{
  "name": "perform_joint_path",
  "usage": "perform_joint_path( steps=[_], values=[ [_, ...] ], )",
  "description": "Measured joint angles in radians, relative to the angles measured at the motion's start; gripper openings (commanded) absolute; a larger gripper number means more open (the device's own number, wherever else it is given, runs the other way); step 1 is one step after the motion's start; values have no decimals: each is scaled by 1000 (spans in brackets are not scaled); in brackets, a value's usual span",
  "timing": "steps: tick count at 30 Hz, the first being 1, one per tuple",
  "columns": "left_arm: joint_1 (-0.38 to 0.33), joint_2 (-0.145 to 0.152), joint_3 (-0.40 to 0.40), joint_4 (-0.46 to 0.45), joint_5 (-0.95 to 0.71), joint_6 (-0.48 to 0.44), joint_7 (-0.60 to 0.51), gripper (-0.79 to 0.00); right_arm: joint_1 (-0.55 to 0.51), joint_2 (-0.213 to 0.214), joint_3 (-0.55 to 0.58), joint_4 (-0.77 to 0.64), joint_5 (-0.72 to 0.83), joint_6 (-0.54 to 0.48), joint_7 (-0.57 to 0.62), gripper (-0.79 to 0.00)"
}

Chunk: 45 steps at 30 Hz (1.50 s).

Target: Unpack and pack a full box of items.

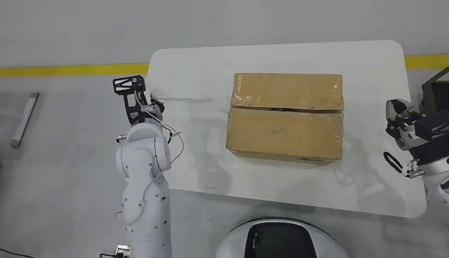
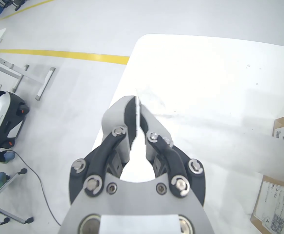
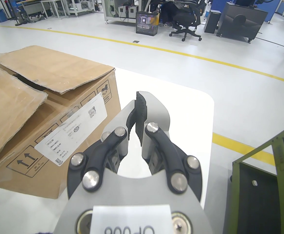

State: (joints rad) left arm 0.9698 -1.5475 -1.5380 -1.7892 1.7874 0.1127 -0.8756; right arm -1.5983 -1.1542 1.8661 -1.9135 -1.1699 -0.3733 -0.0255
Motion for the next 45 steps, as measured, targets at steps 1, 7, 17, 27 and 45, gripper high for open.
perform_joint_path(
  steps=[1,7,17,27,45],
  values=[
    [0,0,0,-2,-6,3,-2,0,2,0,0,0,1,-1,2,-785],
    [-7,3,-35,-16,-33,25,-12,0,11,2,-2,7,6,-6,12,-785],
    [5,14,-88,-70,-24,8,-11,0,34,3,-12,47,77,-22,66,-785],
    [19,20,-87,-102,-20,8,-16,0,131,0,-156,120,77,-37,154,-785],
    [-35,1,222,-182,-164,-133,-23,0,124,7,-164,115,-4,-38,82,-785]
  ],
)
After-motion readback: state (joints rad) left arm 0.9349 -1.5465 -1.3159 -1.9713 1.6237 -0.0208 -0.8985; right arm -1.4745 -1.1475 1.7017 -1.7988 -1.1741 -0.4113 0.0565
